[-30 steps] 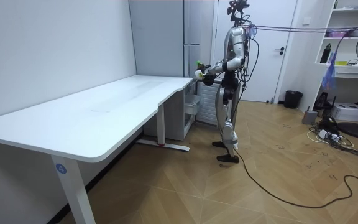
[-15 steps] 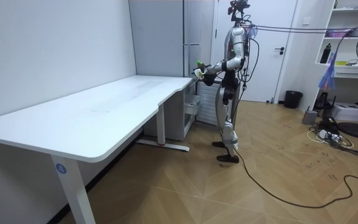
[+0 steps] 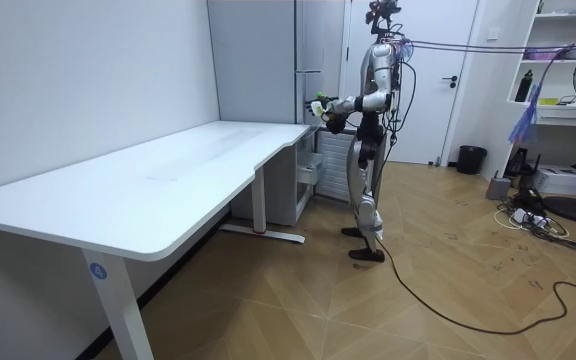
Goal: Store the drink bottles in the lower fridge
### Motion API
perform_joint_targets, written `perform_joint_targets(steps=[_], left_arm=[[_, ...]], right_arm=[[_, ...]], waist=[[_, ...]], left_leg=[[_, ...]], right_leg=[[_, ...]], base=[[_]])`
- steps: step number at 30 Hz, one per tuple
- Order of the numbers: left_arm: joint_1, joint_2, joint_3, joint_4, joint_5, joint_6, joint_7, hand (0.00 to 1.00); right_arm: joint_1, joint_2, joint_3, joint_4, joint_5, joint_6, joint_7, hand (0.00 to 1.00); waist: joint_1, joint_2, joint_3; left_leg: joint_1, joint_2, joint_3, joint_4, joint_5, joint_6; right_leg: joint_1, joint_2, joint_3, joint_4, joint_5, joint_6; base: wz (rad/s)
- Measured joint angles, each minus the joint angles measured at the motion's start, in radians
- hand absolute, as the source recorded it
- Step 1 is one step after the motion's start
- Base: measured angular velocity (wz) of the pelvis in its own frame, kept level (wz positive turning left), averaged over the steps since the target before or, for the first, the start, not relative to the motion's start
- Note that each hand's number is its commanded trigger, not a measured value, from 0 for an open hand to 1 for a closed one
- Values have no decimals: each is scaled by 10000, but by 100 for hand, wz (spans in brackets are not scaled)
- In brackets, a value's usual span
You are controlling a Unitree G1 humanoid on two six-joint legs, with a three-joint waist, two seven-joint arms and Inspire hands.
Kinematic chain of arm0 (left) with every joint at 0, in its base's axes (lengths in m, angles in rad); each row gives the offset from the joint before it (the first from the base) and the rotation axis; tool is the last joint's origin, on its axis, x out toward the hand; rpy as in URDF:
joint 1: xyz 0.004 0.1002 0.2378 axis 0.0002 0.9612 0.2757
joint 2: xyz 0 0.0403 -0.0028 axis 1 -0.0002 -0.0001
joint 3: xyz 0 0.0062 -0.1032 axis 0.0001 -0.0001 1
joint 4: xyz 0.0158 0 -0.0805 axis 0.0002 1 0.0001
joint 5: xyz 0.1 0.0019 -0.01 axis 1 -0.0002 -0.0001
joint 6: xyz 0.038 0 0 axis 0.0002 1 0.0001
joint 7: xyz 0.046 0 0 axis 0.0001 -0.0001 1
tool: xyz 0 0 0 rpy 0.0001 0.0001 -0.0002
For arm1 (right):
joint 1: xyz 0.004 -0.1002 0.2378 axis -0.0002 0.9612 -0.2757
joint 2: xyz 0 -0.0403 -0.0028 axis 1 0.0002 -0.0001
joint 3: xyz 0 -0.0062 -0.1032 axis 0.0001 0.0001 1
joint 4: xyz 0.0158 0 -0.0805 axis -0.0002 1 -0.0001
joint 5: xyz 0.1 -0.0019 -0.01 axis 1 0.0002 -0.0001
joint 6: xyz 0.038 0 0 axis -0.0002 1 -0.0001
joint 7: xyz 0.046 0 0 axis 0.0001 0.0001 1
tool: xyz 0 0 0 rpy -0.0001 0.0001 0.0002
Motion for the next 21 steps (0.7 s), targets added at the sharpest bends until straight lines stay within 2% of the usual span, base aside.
perform_joint_targets(steps=[3, 5, 7, 8, 10, 15, 19, 21], left_arm=[[-2, 11, 494, -685, -441, -55, -10, 0], [-35, 21, 869, -1169, -942, -283, -69, 0], [-177, 4, 970, -1410, -1170, -596, -88, 0], [-349, -34, 1022, -1512, -1170, -660, -86, 0], [-537, -51, 1114, -1770, -1192, -704, -86, 0], [-544, -129, 1517, -2152, -1559, -989, -91, 0], [-544, -155, 2518, -2272, -1575, -1018, 6, 0], [-544, -166, 2887, -2414, -1648, -1142, 149, 0]], right_arm=[[51, -6, 34, -6, -36, -81, 153, 100], [273, -18, 41, -5, -218, -68, 241, 100], [460, -25, 61, -3, -558, -56, 279, 100], [507, -29, 94, -3, -806, -51, 304, 100], [509, -46, 89, -3, -1080, -51, 331, 100], [559, -66, -139, -4, -1420, -54, 466, 100], [746, -127, -478, -5, -1744, -56, 638, 100], [921, -152, -654, -6, -1747, -56, 639, 100]], waist=[[16, 36, 23], [48, 56, 21], [141, 99, 48], [277, 131, 64], [327, 151, 67], [371, 182, 51], [771, 186, 41], [908, 174, 34]], left_leg=[[107, 65, -29, -63, -3, 3], [119, 66, 2, -70, -4, 4], [119, 63, 13, -71, -4, 4], [108, 62, 49, -67, -4, 4], [73, 69, 106, -73, -4, 4], [107, 73, 91, -88, -3, 3], [166, 74, 130, -59, -3, 3], [165, 74, 123, -54, -3, 3]], right_leg=[[99, 4, -4, -56, 0, 1], [115, 6, -8, -64, -1, 1], [112, 3, -11, -62, -1, 2], [67, 5, -6, -31, -2, 3], [-19, 2, 5, 28, -2, 2], [-5, 3, 11, 33, -13, -1], [-6, 6, 30, 32, -12, -2], [4, -2, 16, 25, -12, -3]], base=[[0], [0], [-2], [-7], [-9], [-1], [-3], [2]])
